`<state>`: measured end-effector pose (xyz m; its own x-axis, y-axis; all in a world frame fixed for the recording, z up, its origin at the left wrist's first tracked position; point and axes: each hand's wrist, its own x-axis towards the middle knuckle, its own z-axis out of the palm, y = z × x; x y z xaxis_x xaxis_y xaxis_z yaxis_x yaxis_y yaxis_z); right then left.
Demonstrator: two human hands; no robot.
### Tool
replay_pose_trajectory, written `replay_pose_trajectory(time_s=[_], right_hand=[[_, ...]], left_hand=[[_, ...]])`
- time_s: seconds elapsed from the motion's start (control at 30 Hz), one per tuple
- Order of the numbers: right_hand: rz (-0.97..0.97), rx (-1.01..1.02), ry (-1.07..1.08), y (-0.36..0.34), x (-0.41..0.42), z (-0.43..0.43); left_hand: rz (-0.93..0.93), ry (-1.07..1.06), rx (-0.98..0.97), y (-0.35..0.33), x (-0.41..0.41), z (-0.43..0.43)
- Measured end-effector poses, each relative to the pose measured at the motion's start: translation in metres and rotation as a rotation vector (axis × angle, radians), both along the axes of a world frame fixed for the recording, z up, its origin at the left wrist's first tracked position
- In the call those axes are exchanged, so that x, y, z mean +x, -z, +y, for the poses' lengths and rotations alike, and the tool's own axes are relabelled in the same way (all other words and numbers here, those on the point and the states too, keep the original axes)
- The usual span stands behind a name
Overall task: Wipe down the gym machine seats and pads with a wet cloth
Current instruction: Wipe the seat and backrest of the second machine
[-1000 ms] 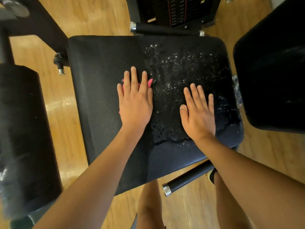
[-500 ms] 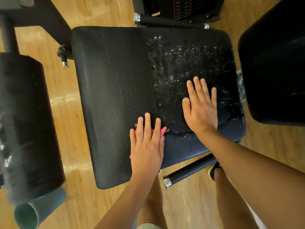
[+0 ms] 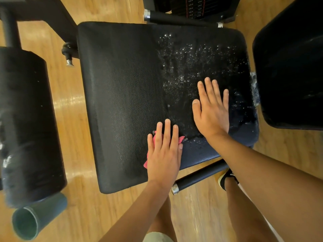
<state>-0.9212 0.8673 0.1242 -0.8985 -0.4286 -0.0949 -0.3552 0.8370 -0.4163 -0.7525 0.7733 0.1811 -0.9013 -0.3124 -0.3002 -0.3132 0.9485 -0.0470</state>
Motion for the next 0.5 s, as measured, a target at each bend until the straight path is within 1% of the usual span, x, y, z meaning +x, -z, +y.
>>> replay_pose_trajectory(time_s=[0.27, 0.5], right_hand=[[0.001, -0.006, 0.002, 0.001, 0.000, 0.000], [0.007, -0.020, 0.009, 0.003, 0.001, 0.000]], left_hand=[[0.041, -0.073, -0.020, 0.006, -0.016, -0.002], [0.131, -0.187, -0.020, 0.011, -0.087, -0.030]])
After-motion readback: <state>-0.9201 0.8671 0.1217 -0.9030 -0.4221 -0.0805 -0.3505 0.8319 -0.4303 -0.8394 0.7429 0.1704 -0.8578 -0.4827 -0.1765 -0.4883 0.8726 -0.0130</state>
